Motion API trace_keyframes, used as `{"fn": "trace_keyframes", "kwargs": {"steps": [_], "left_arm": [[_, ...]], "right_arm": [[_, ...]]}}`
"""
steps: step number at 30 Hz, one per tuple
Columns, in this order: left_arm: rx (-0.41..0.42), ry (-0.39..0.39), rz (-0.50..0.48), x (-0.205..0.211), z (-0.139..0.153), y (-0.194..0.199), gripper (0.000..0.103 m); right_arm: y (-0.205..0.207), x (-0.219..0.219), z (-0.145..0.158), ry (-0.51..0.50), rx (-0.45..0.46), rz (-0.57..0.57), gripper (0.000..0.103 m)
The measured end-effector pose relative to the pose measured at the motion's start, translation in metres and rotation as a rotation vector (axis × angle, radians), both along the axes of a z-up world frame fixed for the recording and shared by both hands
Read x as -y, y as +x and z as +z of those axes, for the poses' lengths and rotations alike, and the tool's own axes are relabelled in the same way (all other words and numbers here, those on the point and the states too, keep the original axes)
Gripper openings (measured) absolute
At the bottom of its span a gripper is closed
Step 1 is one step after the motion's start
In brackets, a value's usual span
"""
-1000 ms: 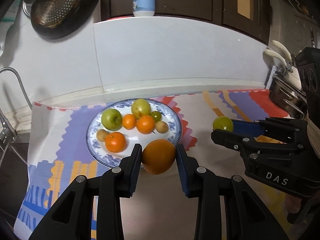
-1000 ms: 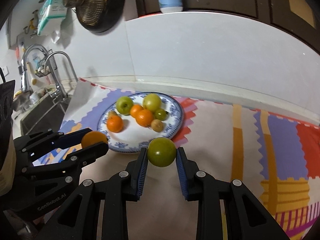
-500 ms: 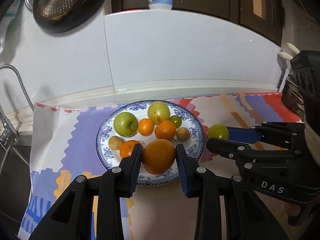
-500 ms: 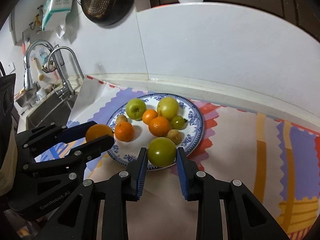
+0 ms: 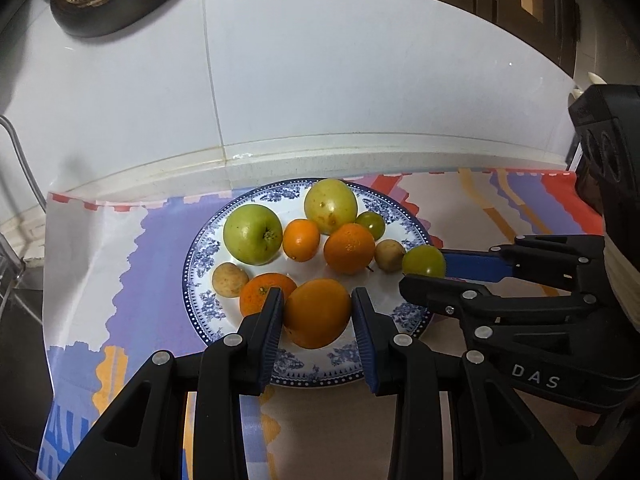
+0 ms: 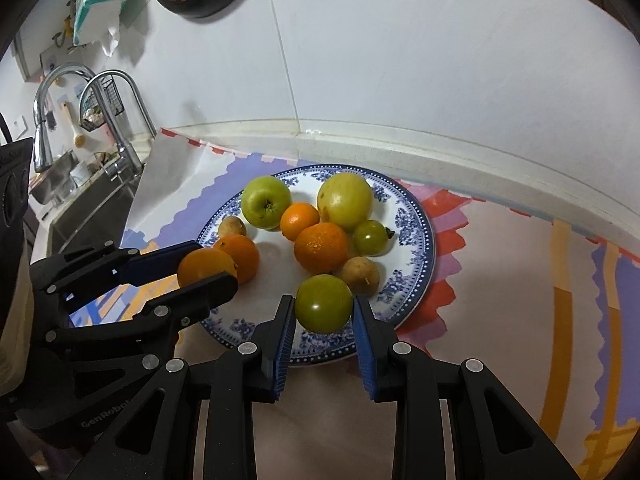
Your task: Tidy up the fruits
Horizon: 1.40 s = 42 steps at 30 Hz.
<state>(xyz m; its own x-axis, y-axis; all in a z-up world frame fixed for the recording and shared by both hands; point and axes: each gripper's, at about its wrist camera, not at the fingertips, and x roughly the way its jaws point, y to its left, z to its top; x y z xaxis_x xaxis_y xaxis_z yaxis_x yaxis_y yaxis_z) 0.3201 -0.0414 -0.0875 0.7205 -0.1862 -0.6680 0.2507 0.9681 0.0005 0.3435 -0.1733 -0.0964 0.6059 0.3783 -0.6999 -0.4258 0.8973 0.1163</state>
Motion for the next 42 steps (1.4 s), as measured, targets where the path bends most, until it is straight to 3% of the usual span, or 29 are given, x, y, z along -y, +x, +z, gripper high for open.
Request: {"fn": "trace_keyframes", "kwargs": {"steps": [12, 19, 31, 42], "left_arm": [[0.037, 0.02, 0.033, -0.004, 0.011, -0.013, 0.035], [0.083, 0.013, 0.049, -0.004, 0.03, -0.043, 0.039], [0.156, 0.01, 0.053, -0.001, 0.062, -0.116, 0.058], [0.216, 0.034, 0.094, -0.002, 0.075, -0.173, 0.082]], "right_arm": [[-0.005, 0.004, 0.003, -0.009, 0.014, -0.031, 0.034], [-0.043, 0.019, 0.027, -0.013, 0.081, -0.102, 0.034], [-0.121, 0.045, 0.06, 0.004, 0.135, -0.223, 0.037], [-0.19, 0.058, 0.073, -0.017, 0.2, -0.348, 0.069]]}}
